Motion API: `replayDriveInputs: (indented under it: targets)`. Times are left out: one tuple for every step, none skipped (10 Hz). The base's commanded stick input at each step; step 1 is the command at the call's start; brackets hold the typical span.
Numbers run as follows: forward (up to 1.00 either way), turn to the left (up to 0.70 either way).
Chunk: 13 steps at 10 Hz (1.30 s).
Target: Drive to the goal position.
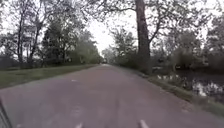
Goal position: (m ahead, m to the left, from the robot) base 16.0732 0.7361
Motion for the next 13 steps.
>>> replayDriveInputs:
  targets:
    - [0.70, 0.00]
    - [0.70, 0.00]
    - [0.70, 0.00]
    - [0.70, 0.02]
    - [0.70, 0.21]
    - [0.70, 0.35]
    - [0.70, 0.26]
    - [0.70, 0.14]
    - [0.70, 0.03]
    - [0.70, 0.00]
    - [0.70, 0.00]
    - [0.70, 0.00]
    - [0.70, 0.00]
